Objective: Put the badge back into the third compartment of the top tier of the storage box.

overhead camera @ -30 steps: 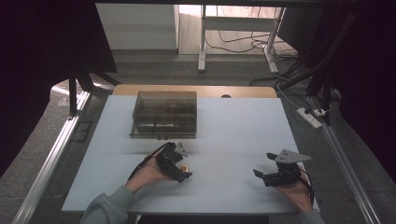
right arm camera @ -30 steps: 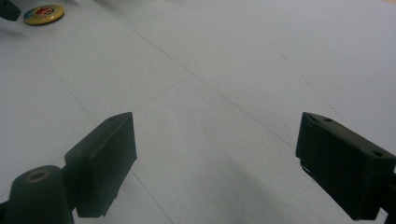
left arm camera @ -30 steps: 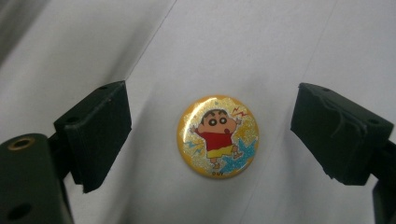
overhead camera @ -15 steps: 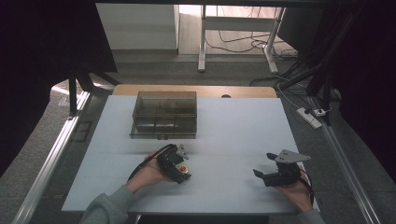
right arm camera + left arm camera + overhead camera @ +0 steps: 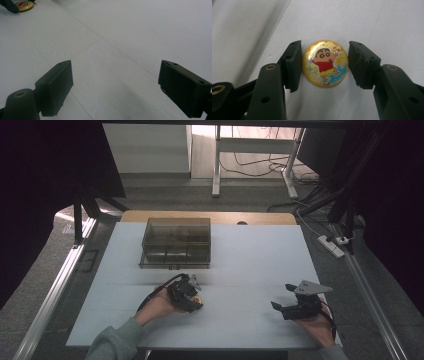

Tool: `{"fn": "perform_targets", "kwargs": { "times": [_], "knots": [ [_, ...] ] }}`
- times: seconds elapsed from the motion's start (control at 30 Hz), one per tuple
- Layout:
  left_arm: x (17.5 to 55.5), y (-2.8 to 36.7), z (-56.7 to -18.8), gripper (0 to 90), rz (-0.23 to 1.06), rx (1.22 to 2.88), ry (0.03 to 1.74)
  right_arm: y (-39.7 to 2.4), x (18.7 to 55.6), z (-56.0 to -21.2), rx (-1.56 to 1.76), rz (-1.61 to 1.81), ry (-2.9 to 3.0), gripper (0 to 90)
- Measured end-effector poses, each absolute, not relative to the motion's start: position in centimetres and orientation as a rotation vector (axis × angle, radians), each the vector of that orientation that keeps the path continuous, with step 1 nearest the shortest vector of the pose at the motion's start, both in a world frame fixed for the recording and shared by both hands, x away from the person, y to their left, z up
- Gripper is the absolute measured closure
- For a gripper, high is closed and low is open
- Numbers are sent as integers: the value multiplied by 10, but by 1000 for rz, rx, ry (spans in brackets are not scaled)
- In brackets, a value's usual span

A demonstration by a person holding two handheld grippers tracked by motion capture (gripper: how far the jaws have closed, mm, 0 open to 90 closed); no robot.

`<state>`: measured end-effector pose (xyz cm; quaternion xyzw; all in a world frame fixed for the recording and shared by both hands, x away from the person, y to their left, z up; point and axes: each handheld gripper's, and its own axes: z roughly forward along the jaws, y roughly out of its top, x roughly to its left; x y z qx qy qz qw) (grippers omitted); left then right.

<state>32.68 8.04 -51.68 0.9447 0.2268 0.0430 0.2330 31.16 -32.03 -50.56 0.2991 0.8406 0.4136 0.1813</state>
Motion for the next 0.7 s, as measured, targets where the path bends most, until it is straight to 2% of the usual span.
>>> {"fn": "perform_targets", "kwargs": {
  "times": [0.27,0.7],
  "knots": [
    [325,81,-515,471,158,2587,622,-321,311,-505,847,1174,2363,124],
    [323,90,-501,470,151,2489,638,-320,311,-505,844,1173,2360,125]
  ]
}}
